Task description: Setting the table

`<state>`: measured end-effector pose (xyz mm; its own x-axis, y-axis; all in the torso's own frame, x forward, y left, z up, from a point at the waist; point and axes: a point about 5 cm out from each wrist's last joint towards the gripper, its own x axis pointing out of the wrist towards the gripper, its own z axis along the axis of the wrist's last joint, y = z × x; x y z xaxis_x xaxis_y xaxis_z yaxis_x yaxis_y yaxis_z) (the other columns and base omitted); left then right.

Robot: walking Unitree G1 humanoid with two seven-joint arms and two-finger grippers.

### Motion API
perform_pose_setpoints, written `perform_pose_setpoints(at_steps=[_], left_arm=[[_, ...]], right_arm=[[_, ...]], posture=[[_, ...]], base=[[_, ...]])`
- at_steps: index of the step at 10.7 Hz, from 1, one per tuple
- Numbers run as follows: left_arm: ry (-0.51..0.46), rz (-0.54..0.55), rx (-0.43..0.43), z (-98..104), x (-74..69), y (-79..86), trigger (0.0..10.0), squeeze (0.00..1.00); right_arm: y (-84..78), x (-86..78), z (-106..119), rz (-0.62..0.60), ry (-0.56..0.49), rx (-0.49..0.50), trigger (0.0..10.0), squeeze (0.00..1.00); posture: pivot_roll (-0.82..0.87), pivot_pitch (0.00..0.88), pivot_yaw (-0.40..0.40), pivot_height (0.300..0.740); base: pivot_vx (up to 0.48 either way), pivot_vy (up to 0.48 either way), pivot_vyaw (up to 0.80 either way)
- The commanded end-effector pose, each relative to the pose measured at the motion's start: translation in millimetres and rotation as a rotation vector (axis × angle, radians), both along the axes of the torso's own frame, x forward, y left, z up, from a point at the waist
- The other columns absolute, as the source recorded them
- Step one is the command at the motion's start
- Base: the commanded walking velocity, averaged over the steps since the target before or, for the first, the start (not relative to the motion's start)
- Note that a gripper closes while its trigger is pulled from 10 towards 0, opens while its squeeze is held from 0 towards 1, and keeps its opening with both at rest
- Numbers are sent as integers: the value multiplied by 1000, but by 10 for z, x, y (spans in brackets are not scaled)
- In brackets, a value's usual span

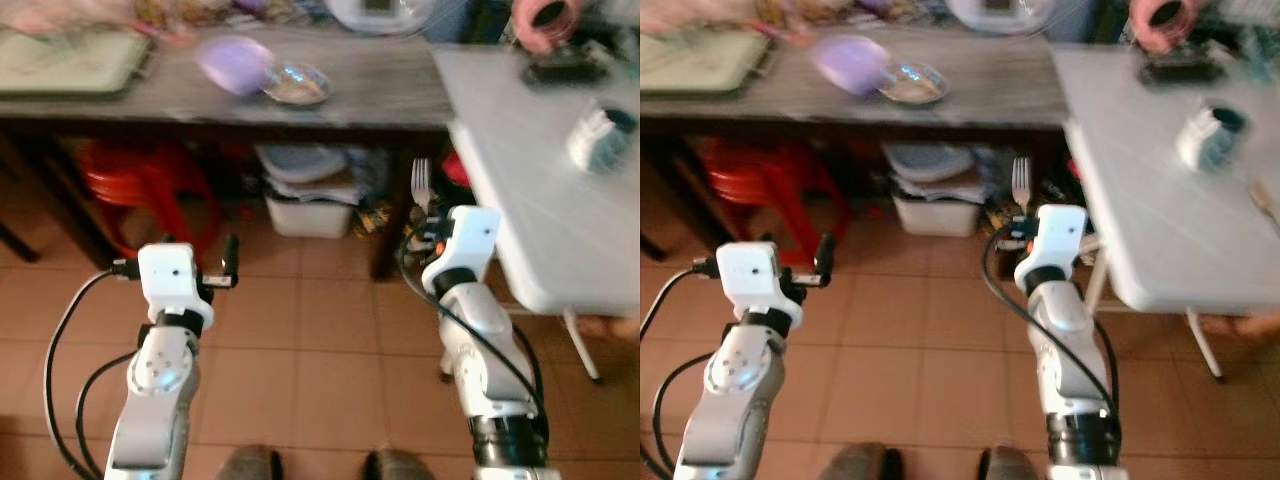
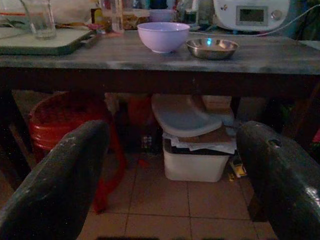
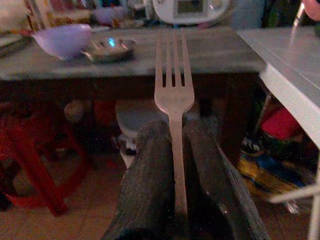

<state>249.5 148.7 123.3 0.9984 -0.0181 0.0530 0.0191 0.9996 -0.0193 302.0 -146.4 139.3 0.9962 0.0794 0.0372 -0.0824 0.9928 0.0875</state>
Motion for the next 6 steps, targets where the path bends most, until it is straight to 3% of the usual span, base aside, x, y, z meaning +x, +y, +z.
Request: perform_pose_setpoints(at_steps=[1,6], left_arm=[[-12,-37,5,22,7,-78,10000,0],[-22,-74,4,23,-13,-157,10000,0]], right_arm=[[-101,-5,36,-33,-18,-12,0,0],[-88,5,39,-32,-19,-17,0,0]], posture=[[34,80,27,740],[34,81,29,740]], base=[[480,0,0],[480,0,0]])
